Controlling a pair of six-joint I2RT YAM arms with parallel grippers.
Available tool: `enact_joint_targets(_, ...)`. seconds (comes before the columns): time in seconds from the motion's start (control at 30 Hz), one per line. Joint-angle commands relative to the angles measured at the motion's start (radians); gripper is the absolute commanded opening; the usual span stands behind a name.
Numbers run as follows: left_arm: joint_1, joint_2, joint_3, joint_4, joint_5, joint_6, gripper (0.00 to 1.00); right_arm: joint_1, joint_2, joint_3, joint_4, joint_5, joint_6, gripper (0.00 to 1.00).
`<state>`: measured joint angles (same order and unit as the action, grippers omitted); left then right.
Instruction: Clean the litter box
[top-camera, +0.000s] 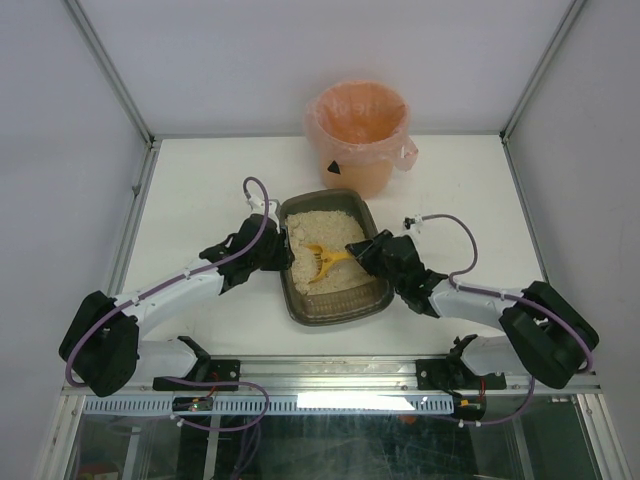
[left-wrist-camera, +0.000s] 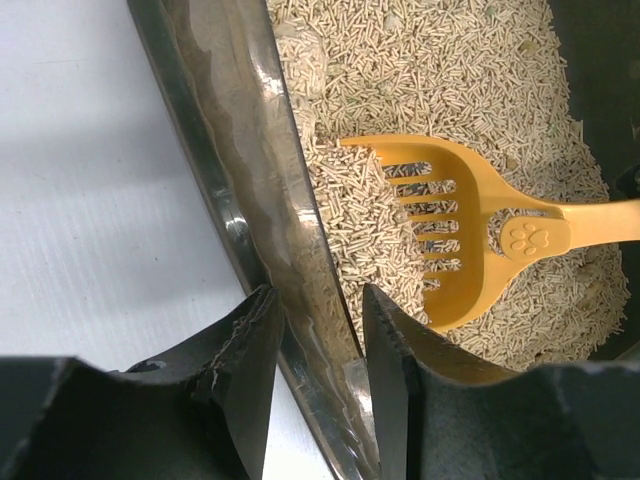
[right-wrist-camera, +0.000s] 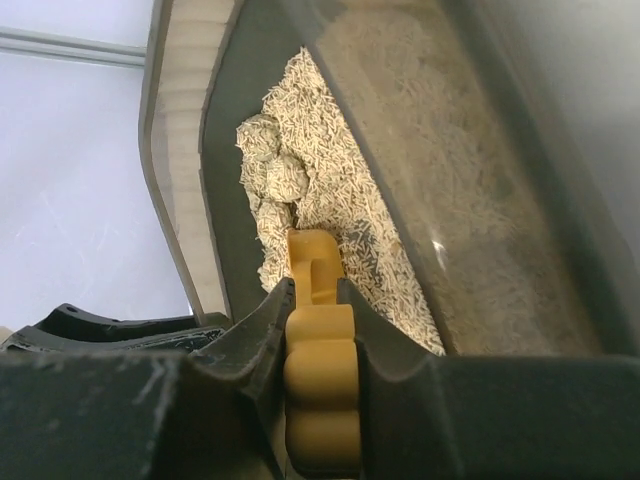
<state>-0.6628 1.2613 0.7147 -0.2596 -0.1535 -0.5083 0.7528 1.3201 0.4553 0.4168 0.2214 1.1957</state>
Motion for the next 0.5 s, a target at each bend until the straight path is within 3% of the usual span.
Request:
enact_joint_targets(0.0, -0.023, -0.012, 0.047, 0.037, -0.003, 0.005, 0.41, 0.036, -0.044, -0.065, -0.033, -0.076, 0.074, 0.0)
enact_joint_targets(0.3, -0.012, -0.053, 0.101, -0.002, -0.057, 0.022, 0.6, 0.002, -0.211, -0.129, -0.038, -0.044, 0.107, 0.0)
enact_joint_targets(0.47, 0.003, -0.093, 0.114, -0.015, -0.08, 0.027, 0.65, -0.035, -0.261, -0.173, 0.029, -0.04, 0.093, 0.0)
